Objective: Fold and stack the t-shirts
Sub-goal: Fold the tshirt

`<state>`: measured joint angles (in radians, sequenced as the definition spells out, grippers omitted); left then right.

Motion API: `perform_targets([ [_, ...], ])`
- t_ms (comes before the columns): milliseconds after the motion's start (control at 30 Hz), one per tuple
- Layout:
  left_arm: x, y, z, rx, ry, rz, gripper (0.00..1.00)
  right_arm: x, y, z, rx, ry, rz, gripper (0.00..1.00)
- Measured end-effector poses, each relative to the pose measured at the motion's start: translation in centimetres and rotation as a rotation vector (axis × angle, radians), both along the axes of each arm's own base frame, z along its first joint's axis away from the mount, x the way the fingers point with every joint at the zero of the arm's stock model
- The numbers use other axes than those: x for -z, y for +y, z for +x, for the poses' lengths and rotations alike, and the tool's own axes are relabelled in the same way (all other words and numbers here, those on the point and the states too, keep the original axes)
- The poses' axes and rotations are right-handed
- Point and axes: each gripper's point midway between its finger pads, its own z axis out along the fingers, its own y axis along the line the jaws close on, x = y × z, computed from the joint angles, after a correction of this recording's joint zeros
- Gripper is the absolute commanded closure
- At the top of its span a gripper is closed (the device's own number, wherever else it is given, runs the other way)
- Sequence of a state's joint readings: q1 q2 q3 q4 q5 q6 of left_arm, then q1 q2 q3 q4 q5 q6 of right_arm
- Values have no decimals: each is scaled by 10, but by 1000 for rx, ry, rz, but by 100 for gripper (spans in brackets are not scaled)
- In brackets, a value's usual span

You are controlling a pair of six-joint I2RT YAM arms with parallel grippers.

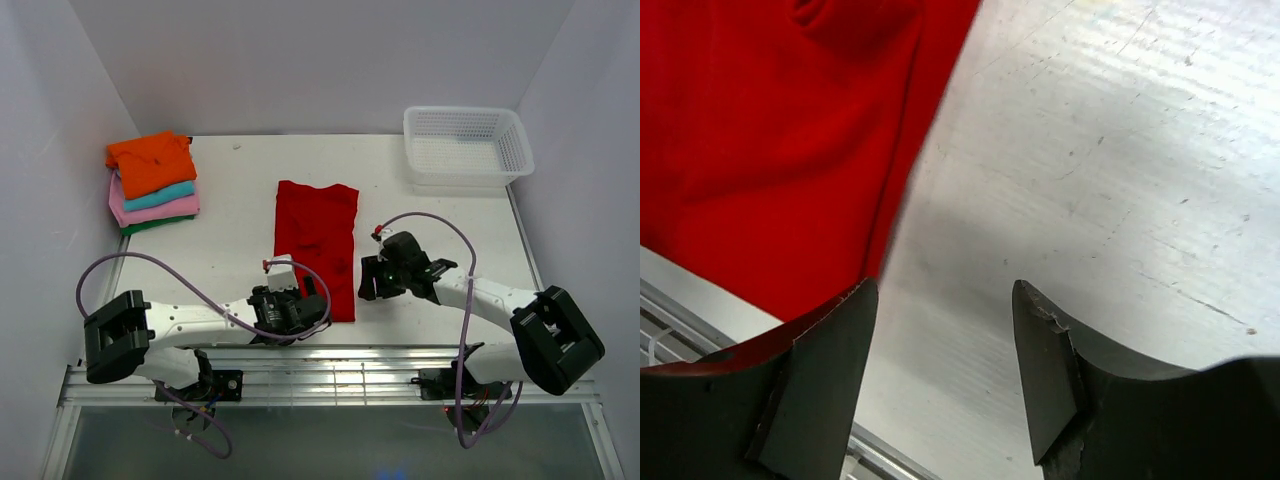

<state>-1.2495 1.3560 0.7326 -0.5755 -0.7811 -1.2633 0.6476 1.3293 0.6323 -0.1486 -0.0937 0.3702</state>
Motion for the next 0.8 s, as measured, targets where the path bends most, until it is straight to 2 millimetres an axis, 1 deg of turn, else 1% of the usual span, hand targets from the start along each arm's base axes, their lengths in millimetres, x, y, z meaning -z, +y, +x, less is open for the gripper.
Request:
perform_targets([
  [100,-6,20,-1,-66,-23,21,2,4,3,-11,8,11,26,37],
  [167,-6,34,-3,-107,-28,41,2,5,6,-17,9,13,44,37],
  [367,10,69,-12,-184,-6,111,2,8,19,-30,1,23,92,37],
  [533,21,82,-16,-217,5,143,2,9,33,-35,-19,26,116,38],
  [600,24,85,-17,-224,6,145,2,12,37,-38,-24,37,119,38],
  [800,33,87,-18,-213,1,115,2,12,50,-44,-48,32,138,38],
])
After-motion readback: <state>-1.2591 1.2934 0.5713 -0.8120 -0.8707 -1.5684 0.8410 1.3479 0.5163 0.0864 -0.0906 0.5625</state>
